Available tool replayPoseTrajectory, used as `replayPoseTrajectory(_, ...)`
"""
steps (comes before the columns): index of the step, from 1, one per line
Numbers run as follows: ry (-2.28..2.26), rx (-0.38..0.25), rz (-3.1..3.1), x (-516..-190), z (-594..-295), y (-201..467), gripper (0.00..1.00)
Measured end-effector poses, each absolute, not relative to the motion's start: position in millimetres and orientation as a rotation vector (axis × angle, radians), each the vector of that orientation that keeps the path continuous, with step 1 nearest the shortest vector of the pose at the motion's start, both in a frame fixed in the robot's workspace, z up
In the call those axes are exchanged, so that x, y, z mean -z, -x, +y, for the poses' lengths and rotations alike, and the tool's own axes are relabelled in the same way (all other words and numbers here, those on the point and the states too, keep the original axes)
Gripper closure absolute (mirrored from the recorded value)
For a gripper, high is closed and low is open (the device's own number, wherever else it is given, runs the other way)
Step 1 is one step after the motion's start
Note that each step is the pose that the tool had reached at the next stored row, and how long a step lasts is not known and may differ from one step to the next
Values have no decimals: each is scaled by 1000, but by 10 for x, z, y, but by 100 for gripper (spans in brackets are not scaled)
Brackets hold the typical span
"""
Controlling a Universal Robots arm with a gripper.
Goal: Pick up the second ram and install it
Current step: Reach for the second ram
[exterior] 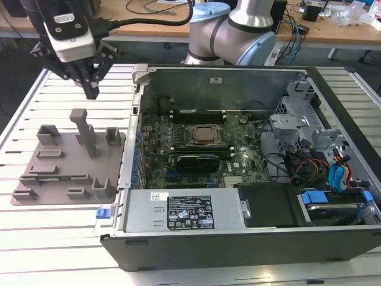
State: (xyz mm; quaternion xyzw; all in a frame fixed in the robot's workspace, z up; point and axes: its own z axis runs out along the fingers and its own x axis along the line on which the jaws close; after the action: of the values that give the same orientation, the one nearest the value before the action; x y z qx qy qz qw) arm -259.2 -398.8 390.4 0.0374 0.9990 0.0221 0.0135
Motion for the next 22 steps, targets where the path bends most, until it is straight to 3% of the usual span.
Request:
replayPoseTrajectory(17, -117, -69, 3112, -3860, -3992, 3392, 90)
replayPoseTrajectory(22, -116, -69, 3112, -3857, -4152, 3542, 90)
